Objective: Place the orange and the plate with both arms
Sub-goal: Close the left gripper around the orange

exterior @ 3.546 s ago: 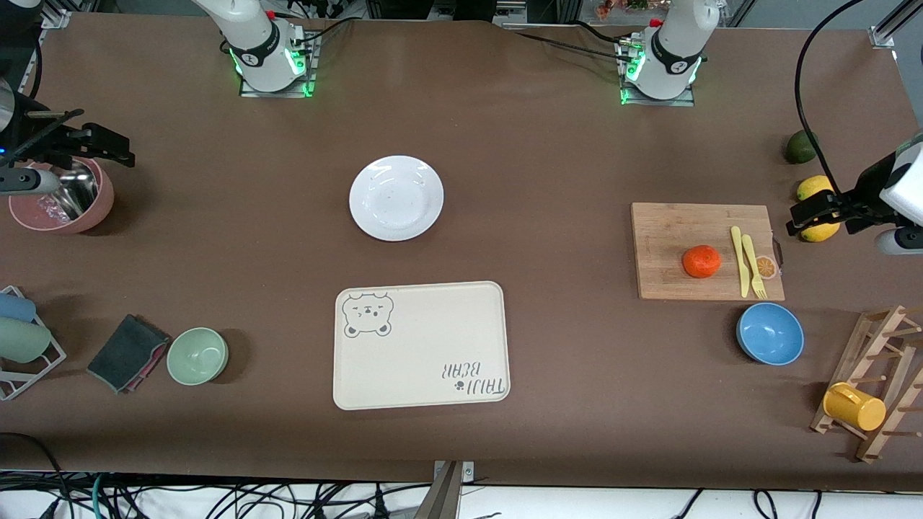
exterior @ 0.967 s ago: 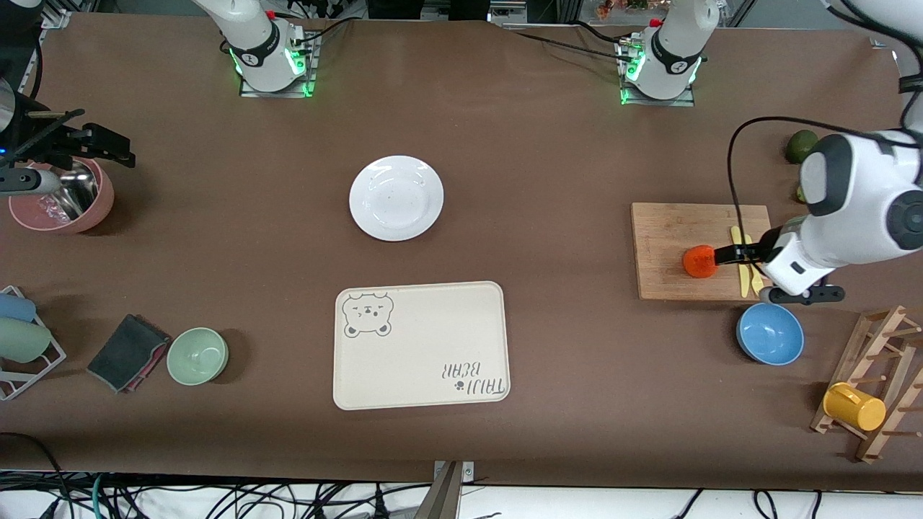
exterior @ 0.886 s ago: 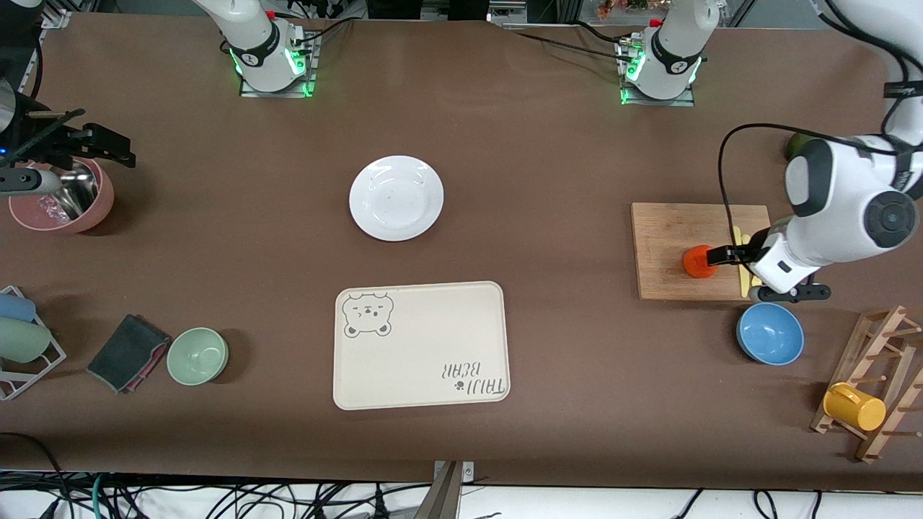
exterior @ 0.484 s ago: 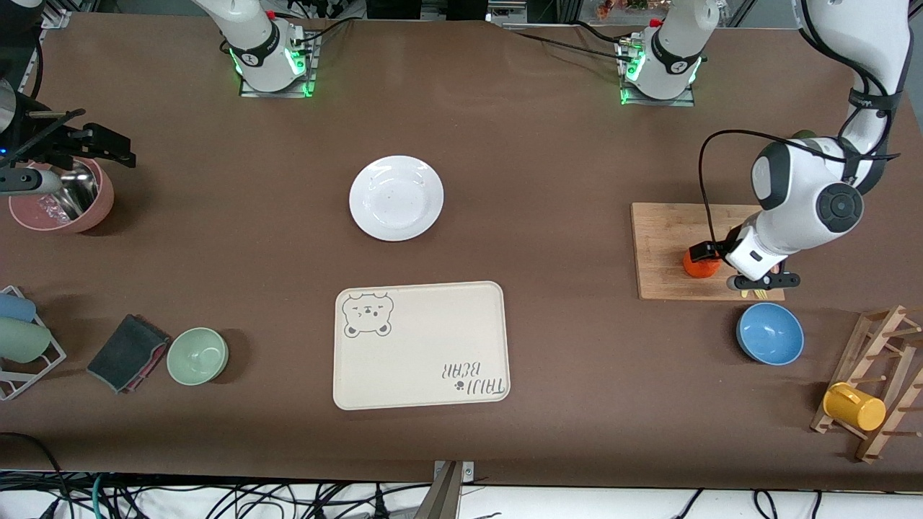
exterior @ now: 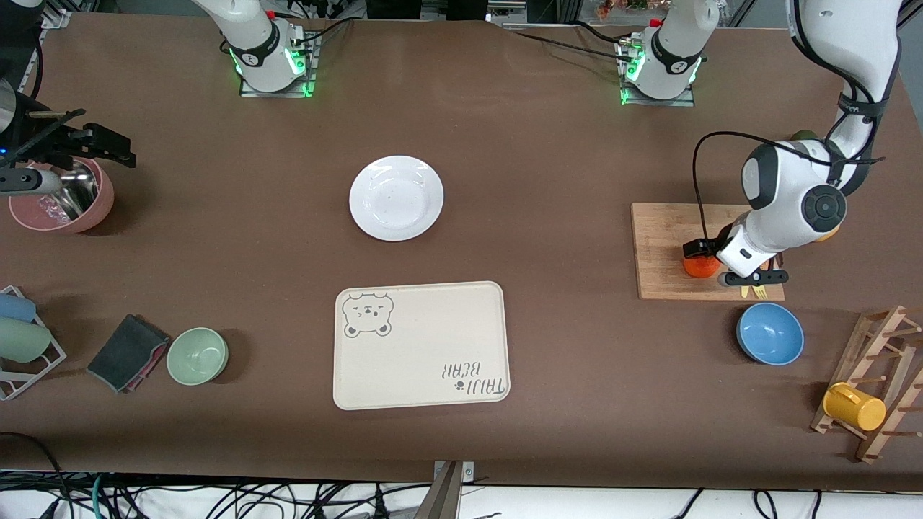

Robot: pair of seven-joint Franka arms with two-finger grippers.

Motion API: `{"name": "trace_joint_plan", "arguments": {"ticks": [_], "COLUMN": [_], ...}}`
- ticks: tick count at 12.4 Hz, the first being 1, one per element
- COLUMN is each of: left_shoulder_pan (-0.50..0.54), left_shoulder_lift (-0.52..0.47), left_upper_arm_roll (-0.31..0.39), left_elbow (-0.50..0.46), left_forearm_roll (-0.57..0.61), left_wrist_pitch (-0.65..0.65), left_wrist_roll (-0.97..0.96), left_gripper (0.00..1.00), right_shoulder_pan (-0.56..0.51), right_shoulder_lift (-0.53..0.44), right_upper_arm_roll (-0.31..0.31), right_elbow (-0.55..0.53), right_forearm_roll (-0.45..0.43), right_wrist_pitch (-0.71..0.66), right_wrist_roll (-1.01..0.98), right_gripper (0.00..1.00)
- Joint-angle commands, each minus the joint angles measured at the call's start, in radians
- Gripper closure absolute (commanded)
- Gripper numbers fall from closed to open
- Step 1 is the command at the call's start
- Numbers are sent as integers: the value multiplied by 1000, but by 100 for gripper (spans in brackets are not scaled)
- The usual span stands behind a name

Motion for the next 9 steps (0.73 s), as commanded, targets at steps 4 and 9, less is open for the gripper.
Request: {"name": "trace_joint_plan", "arguments": {"ticks": [4,9], "left_shoulder_pan": [2,-7], "left_shoulder_lift": [27,9], "left_upper_arm_roll": [-6,-93], "left_elbow": [-3,110], "left_forearm_roll": [33,33], "left_wrist_pitch": [25,-102], "left_wrist_roll": [-1,-184], "left_gripper": [54,100], "right_shoulder_pan": [-4,-4], "right_shoulder_lift": [8,8], "right_upper_arm_roll": [1,1], "right_elbow": [21,21], "right_forearm_roll": [4,4], "right_wrist_pitch": [-10,-10], "right_wrist_roll": [11,11], "right_gripper": [0,0]}}
